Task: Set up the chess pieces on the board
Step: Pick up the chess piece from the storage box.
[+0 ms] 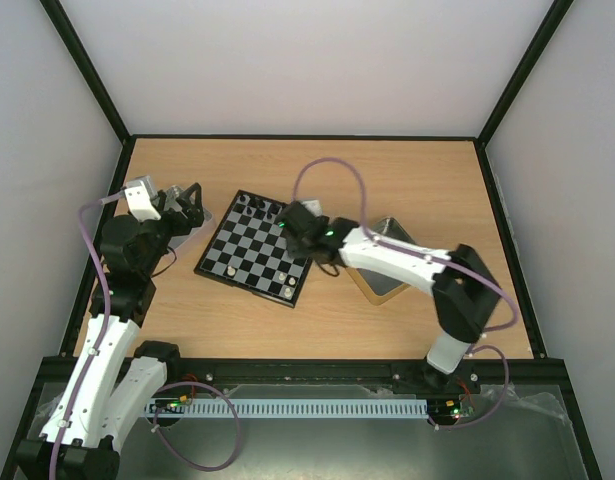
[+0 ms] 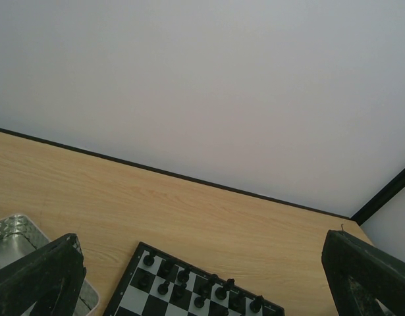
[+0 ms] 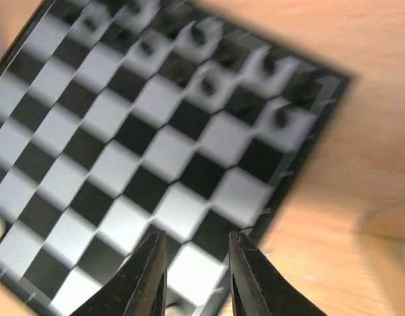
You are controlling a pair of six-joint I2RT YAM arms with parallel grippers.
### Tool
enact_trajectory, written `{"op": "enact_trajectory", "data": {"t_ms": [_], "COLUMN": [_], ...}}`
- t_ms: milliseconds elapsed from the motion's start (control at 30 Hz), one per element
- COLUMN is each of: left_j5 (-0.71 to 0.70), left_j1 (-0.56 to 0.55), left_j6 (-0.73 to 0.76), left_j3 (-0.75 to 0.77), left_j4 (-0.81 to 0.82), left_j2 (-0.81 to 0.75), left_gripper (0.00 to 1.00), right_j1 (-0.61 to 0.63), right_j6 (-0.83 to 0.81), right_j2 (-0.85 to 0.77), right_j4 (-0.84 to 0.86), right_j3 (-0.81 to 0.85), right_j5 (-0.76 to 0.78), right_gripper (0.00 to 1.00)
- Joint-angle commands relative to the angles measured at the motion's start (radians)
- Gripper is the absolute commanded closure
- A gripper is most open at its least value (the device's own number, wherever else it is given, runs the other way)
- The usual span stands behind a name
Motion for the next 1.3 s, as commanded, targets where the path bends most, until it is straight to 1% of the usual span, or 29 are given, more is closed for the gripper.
{"op": "enact_trajectory", "data": {"t_ms": [0, 100, 200, 333, 467, 600, 800, 933, 1000, 1267], "left_j5": [0.0, 0.0, -0.001, -0.001, 0.001, 0.001, -0.002, -0.003, -0.005, -0.006], "left_j1": [0.006, 0.006, 0.006, 0.006, 0.007, 0.006, 0.006, 0.006, 0.006, 0.006], "left_j6": [0.002, 0.002, 0.002, 0.002, 0.002, 0.002, 0.003, 0.004, 0.004, 0.004], "left_j3": [-0.01, -0.01, -0.01, -0.009, -0.01, -0.01, -0.009, -0.01, -0.009, -0.01], "left_j4": [0.013, 0.013, 0.015, 0.014, 0.017, 0.019, 0.015, 0.014, 0.013, 0.013], "left_j2": [-0.014, -0.014, -0.012, -0.011, -0.008, -0.005, -0.006, -0.005, -0.005, -0.005], "left_gripper": [0.0, 0.01, 0.0, 0.01, 0.01, 0.01, 0.01, 0.01, 0.01, 0.01], "right_j1": [-0.13, -0.243, -0.352, -0.487, -0.57, -0.595, -0.6, -0.603, -0.604, -0.606], "right_j6": [0.06, 0.069, 0.072, 0.063, 0.005, -0.046, -0.081, -0.099, -0.105, -0.11], "right_j2": [-0.168, -0.252, -0.295, -0.313, -0.29, -0.229, -0.149, -0.107, -0.091, -0.058], "right_j4": [0.021, 0.03, 0.03, 0.045, 0.077, 0.084, 0.114, 0.13, 0.136, 0.146], "right_j3": [-0.114, -0.19, -0.249, -0.32, -0.363, -0.354, -0.325, -0.314, -0.31, -0.306], "right_j5": [0.153, 0.141, 0.108, 0.055, -0.05, -0.093, -0.082, -0.089, -0.095, -0.106], "right_gripper": [0.74, 0.75, 0.75, 0.74, 0.71, 0.69, 0.68, 0.7, 0.74, 0.79]}}
